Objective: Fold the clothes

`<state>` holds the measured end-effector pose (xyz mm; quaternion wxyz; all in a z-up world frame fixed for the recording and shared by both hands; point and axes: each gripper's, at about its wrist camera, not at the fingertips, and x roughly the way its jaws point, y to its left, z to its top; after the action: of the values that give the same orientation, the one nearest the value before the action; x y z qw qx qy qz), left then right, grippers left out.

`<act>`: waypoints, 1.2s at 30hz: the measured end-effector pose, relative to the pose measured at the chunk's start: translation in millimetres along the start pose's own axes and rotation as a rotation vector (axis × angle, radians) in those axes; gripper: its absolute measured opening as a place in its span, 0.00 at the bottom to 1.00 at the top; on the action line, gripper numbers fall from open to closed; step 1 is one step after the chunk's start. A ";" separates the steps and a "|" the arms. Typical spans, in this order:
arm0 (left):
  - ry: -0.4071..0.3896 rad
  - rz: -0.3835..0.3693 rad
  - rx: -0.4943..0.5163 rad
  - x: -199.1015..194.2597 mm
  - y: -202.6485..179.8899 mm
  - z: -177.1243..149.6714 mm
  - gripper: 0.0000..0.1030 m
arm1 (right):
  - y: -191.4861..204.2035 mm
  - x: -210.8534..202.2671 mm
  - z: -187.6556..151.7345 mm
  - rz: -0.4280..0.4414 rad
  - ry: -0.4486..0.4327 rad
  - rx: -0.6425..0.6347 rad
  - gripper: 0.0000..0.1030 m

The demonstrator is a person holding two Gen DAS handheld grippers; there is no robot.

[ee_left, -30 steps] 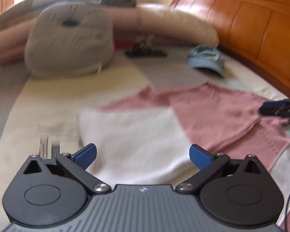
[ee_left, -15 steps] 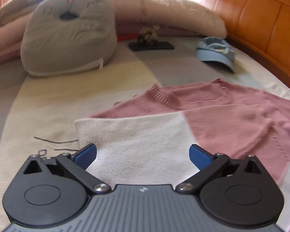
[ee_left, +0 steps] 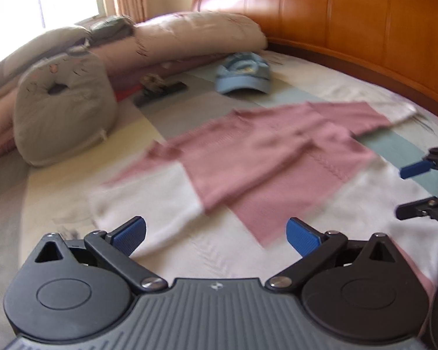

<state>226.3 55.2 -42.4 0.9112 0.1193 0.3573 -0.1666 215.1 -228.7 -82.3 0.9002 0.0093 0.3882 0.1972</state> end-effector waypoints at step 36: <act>0.102 0.144 -0.267 -36.0 -67.4 -131.3 0.99 | 30.4 -11.7 -57.2 -0.058 0.046 -0.053 1.00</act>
<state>95.0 45.5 -118.2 0.9092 0.0308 0.4127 -0.0456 157.0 -212.7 -109.0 0.8963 -0.0302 0.4036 0.1814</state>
